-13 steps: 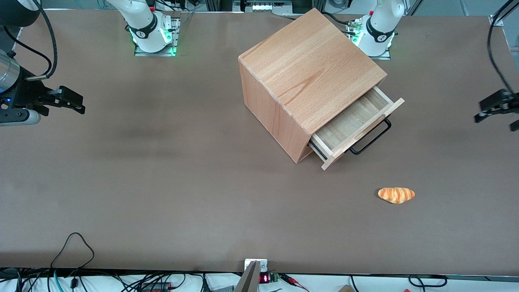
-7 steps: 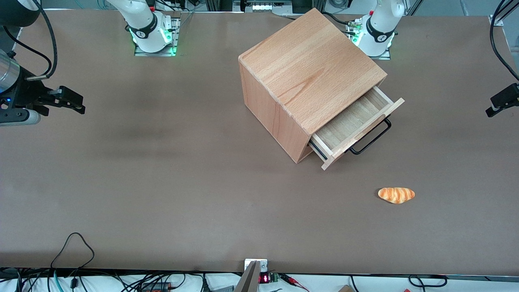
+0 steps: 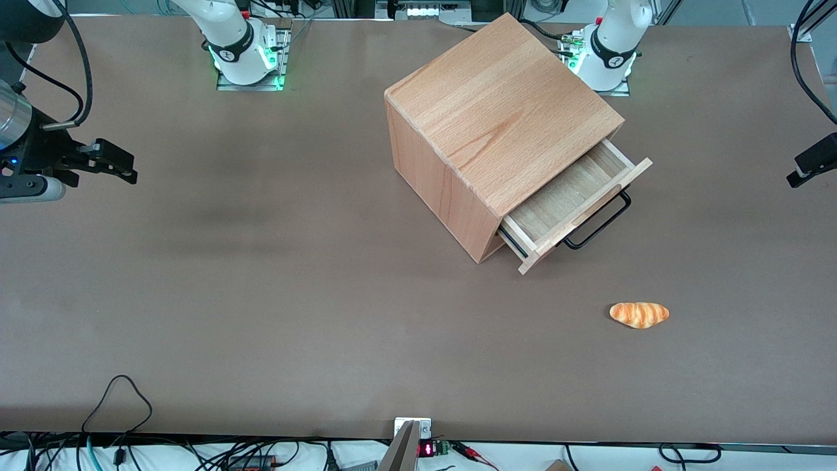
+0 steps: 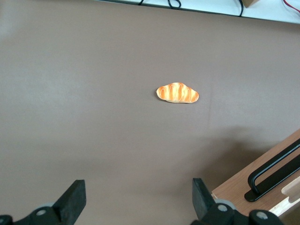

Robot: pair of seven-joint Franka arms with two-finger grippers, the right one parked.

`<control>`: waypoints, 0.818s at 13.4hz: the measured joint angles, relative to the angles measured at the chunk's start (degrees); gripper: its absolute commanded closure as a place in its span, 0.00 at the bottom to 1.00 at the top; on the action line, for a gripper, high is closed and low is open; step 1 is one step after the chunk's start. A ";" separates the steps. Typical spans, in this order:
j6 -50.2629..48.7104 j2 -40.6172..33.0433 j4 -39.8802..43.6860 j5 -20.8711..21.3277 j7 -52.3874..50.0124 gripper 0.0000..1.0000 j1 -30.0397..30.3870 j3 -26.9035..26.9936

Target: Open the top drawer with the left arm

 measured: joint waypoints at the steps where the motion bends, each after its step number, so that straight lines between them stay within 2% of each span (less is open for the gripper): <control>1: -0.07 0.00 -0.01 0.07 -1.36 0.00 0.00 0.00; 11: -1.89 0.00 0.08 0.12 -5.90 0.00 -0.19 -2.23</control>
